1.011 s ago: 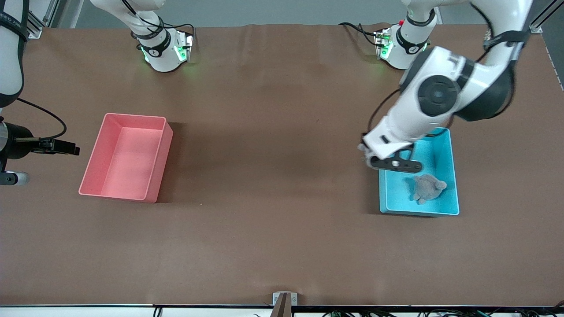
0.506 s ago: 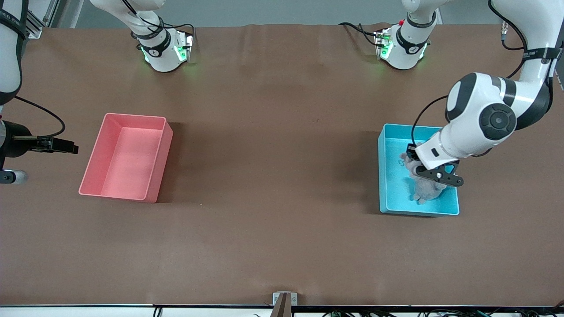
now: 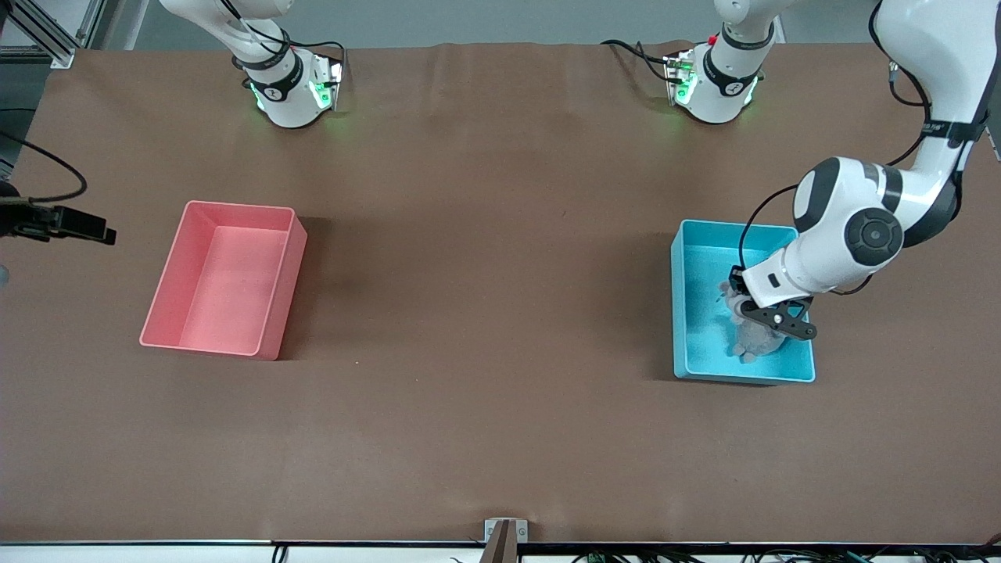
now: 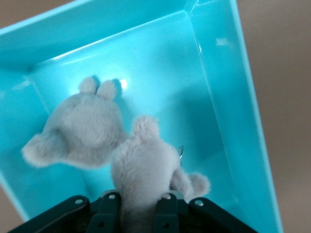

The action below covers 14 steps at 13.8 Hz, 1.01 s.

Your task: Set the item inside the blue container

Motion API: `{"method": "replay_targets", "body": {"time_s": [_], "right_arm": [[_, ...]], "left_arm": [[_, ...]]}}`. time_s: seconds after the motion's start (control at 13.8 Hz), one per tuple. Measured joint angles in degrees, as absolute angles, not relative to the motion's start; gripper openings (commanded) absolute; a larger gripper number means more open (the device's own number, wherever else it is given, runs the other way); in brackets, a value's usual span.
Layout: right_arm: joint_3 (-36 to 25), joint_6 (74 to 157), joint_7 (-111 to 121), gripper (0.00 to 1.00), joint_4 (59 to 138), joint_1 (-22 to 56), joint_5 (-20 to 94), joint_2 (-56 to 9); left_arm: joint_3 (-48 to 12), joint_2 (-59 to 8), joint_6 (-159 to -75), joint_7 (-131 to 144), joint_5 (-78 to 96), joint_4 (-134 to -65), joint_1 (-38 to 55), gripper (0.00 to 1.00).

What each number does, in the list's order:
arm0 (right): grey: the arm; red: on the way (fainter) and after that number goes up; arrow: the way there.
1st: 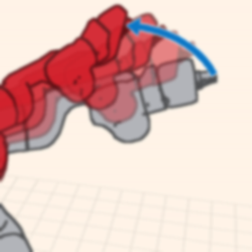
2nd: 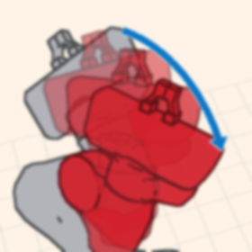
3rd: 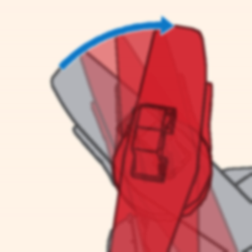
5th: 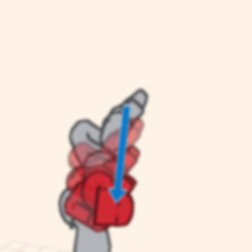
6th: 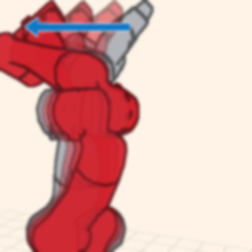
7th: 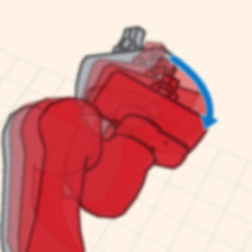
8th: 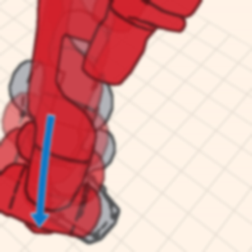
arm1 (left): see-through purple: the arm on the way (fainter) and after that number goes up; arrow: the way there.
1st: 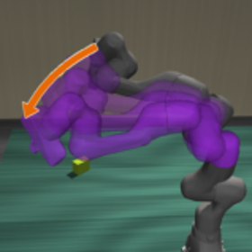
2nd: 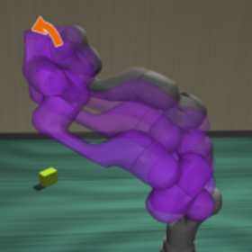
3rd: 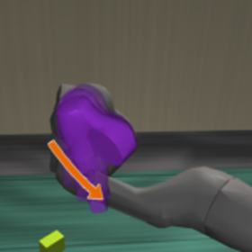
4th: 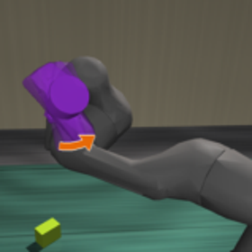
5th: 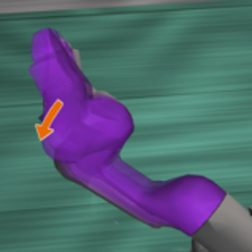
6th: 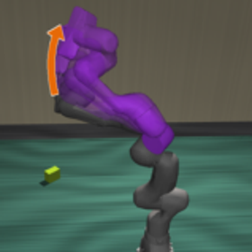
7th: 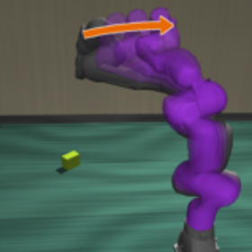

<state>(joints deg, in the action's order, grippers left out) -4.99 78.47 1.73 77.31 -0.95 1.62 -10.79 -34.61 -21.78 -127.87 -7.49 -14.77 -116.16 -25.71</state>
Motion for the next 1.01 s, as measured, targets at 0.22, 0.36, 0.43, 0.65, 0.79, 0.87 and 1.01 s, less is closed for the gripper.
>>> {"method": "replay_targets", "body": {"time_s": [0.22, 0.36, 0.43, 0.65, 0.79, 0.87, 1.01], "right_arm": [[-5.11, 77.76, 1.73, 1.00, 77.46, -0.94, 1.70, -9.39], [-5.15, 77.29, 1.73, 1.00, 77.47, -0.94, 1.86, -8.41], [-5.15, 76.65, 1.73, 1.00, 77.49, -0.94, 1.88, -8.02], [-5.13, 75.35, 1.75, 1.00, 77.54, -0.79, 1.90, -6.85], [-5.12, 74.03, 1.75, 1.00, 77.86, -0.27, 1.90, -6.04], [-5.12, 73.87, 1.75, 1.00, 78.13, -0.11, 1.90, -5.80], [-5.13, 73.87, 1.75, 1.00, 79.60, -0.08, 1.90, -4.94]], "left_arm": [[-34.60, -26.78, -131.13, -5.13, -19.62, -116.03, -25.70, 0.20], [-34.61, -28.23, -131.54, -3.78, -21.57, -115.76, -25.68, 0.72], [-34.61, -28.31, -131.54, -3.66, -21.71, -115.55, -25.70, 0.99], [-34.63, -27.86, -131.47, -3.64, -21.78, -114.08, -26.00, 1.00], [-34.78, -25.97, -129.06, -3.64, -21.78, -112.80, -26.75, 1.00], [-35.07, -24.33, -125.99, -3.64, -21.60, -111.73, -27.02, 1.00], [-35.91, -20.43, -118.43, -3.64, -19.20, -108.67, -27.10, 1.00]]}}
